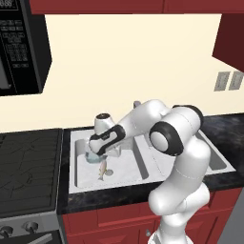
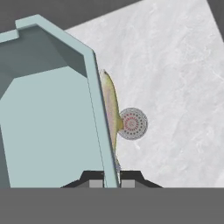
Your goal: Pick the tupperware and cup and place them in the sink. Then turn on the water.
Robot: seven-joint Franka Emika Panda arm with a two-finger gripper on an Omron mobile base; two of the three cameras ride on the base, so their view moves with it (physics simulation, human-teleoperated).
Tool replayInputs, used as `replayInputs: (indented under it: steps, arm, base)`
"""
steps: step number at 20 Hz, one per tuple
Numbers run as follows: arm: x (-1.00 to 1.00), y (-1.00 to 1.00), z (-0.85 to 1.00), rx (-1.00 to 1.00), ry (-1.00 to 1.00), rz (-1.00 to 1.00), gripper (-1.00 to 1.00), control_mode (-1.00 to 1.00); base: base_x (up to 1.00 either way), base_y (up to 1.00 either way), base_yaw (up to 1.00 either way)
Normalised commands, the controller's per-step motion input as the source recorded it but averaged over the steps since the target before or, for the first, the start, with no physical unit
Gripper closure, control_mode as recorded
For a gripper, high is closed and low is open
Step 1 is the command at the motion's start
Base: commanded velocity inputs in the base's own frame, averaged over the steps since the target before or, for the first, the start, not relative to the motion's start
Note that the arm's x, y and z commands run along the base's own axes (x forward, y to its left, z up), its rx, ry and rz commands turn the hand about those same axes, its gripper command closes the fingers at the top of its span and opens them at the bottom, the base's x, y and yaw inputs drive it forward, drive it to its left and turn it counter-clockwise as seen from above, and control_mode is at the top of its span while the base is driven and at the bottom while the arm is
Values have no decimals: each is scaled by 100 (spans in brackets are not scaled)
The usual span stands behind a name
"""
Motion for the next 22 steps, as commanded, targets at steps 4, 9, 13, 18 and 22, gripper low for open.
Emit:
replayInputs:
  steps: [4,9,13,18,22]
  arm:
    - [1,5,-12,0,-11,0,100,-100]
    - [0,0,-21,0,-8,0,100,-100]
    - [0,0,-21,0,-4,0,100,-100]
    - [13,3,-13,0,-1,0,100,-100]
    - [31,7,-3,0,1,0,100,-100]
  base:
    - [0,0,0]
    - [0,0,0]
    - [0,0,0]
    - [0,0,0]
    - [0,0,0]
